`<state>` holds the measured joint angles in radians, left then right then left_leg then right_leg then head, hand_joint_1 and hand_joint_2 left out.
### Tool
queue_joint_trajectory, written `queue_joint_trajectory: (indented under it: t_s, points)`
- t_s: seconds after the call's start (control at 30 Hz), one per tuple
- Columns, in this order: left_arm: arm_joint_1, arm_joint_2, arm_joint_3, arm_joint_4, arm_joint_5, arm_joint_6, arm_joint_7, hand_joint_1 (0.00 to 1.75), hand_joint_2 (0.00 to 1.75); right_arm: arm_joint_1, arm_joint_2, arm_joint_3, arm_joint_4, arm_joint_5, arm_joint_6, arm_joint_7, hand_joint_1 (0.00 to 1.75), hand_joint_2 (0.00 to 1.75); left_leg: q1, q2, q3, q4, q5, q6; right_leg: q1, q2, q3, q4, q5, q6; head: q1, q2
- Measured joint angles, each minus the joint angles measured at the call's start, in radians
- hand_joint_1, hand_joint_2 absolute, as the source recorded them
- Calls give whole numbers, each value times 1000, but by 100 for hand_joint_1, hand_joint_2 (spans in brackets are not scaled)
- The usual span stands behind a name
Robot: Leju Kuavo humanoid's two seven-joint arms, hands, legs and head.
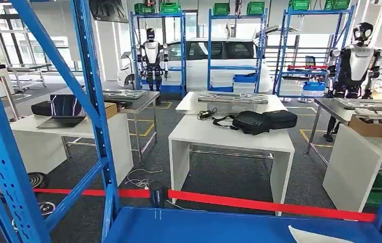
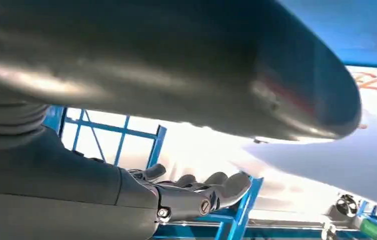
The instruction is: Take the parts from the cabinet and place them on the table.
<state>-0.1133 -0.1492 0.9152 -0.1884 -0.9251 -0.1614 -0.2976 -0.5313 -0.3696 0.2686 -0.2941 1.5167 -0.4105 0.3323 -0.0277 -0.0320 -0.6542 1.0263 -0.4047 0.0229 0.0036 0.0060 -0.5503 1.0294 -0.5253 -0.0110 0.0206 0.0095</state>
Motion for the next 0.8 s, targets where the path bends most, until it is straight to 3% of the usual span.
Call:
queue_joint_trajectory:
  t_s: [0.1,0.13,0.17,0.23,0.37,0.4,0.43,0.47,0.8]
  points:
    - [1,1,1,0,1,0,0,0,0,4,0,-7,0,-3,-2,-4,2,0,0,0,0,0,0,0,0,0,0,0,0,0,0,0]
    - [2,1,1,0,1,0,0,0,0,5,0,-7,0,-3,-2,-4,24,0,0,0,0,0,0,0,0,0,0,0,0,0,0,0]
    - [2,1,1,0,1,1,0,0,0,7,0,-7,0,-3,-2,-4,16,0,0,0,0,0,0,0,0,0,0,0,0,0,0,0]
    - [2,1,2,0,1,1,0,0,0,8,0,-9,0,-3,-2,-5,33,0,0,0,0,0,0,0,0,0,0,0,0,0,0,0]
    - [3,2,3,0,6,6,-3,0,0,9,0,-19,0,3,-18,-16,28,0,0,0,0,0,0,0,0,0,0,0,0,0,0,0]
    - [3,2,4,0,8,8,-4,0,0,10,0,-27,0,11,-29,-24,77,0,0,0,0,0,0,0,0,0,0,0,0,0,0,0]
    - [3,2,5,0,10,9,-7,0,0,10,0,-36,-1,16,-38,-29,9,0,0,0,0,0,0,0,0,0,0,0,0,0,0,0]
    - [3,3,6,0,12,10,-8,0,0,10,0,-41,-3,16,-41,-30,0,0,0,0,0,0,0,0,0,0,0,0,0,0,0,0]
    - [2,7,6,0,13,12,-27,0,0,24,0,-76,-6,45,-54,-27,0,0,0,0,0,0,0,1,0,0,0,0,0,0,0,0]
